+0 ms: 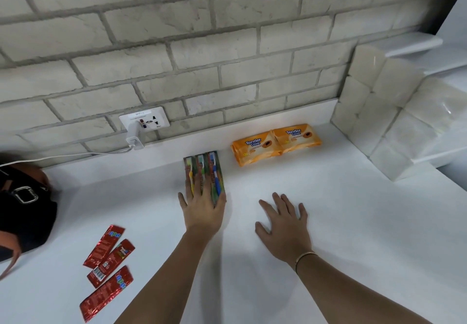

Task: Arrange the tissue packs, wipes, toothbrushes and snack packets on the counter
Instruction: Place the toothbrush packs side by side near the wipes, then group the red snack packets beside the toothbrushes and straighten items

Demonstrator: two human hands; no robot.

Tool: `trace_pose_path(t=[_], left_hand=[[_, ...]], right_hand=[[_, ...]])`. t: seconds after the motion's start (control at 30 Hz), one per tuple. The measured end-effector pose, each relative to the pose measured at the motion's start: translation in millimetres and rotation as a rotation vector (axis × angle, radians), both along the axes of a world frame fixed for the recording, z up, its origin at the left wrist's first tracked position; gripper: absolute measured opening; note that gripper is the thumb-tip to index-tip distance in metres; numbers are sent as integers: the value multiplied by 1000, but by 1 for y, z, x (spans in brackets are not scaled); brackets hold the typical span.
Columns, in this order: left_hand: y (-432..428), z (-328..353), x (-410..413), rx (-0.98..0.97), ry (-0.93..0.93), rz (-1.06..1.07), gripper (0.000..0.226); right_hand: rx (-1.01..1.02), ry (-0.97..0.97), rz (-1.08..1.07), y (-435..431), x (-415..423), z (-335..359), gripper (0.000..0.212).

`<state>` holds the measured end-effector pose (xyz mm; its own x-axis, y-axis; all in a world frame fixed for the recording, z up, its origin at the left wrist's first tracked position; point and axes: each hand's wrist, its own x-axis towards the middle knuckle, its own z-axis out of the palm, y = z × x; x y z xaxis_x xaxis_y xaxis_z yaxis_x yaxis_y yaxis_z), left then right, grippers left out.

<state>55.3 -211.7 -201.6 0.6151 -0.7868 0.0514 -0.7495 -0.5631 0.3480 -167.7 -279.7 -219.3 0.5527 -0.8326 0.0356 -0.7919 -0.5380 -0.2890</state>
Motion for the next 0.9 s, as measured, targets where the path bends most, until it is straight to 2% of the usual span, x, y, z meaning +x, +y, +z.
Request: trace_pose_path(t=[0.13,0.33,0.5,0.63,0.77,0.83,0.9], left_hand=[[33,3,-2,-124,49,-16,54],[115,5,4,-190,28,22,31],[188,5,22,-200,-3,123,34],[232,1,41,-202,-75,288,21],[254,-12,66,25,-61,393,61],[258,-22,78,126,-109,360,78],[256,-27,89,201,-165,307,84]], right_hand=[[-22,-5,0,-2,0,-2,65],[-7,11,7,-1,1,-2,65],[-4,4,2,0,0,-2,65],[-26,-4,-1,1,0,-3,63],[-17,8,2,1,-1,-3,63],[-13,11,5,2,-1,-2,63],[-10,5,7,2,0,-1,62]])
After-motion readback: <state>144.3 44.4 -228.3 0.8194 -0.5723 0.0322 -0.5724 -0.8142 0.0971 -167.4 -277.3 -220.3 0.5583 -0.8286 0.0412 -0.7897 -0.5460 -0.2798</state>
